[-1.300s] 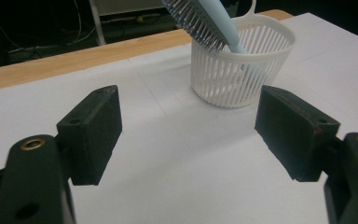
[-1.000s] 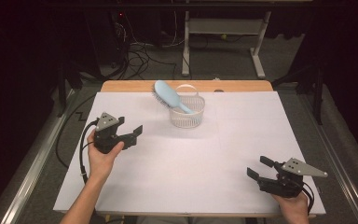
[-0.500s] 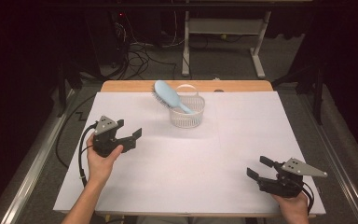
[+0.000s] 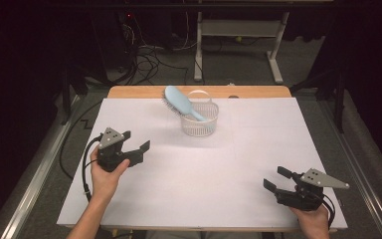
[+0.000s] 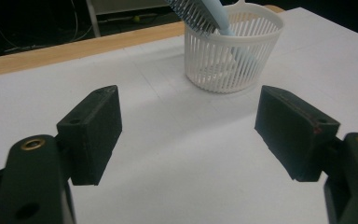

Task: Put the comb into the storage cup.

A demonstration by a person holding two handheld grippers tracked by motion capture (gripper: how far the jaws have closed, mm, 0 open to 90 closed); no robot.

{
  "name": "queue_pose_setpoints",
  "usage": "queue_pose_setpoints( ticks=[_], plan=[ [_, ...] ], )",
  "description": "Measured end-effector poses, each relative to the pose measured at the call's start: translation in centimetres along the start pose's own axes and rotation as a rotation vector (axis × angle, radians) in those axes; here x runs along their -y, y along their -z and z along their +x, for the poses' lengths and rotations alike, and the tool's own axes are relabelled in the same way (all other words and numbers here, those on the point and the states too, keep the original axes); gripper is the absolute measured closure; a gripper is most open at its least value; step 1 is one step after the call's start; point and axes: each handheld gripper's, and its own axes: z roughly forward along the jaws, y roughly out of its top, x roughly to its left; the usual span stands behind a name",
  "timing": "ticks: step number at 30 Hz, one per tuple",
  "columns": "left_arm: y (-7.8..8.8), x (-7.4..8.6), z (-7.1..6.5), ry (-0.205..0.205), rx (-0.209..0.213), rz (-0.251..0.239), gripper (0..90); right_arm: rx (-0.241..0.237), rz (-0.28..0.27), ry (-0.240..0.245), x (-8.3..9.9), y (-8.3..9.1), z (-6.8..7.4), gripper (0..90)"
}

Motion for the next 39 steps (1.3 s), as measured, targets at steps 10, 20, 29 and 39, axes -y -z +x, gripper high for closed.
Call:
queue_pose_setpoints(
  ticks=[10,20,29,39],
  plan=[
    [0.3,0.5,-0.1,-0.003,0.001,-0.007,23.7,0.001,-0.001,-0.005,0.0,0.0,0.0,26.2],
    [0.4,1.1,-0.3,-0.016,-0.019,-0.021,23.7,0.002,-0.001,-0.005,0.0,0.0,-0.1,26.2],
    [0.6,1.7,-0.3,-0.009,-0.015,-0.025,23.7,0.003,-0.001,-0.005,0.0,0.0,0.0,26.2],
    [0.7,2.5,-0.2,0.001,-0.016,-0.019,23.6,0.003,-0.001,-0.005,0.0,0.0,0.0,26.1]
  ],
)
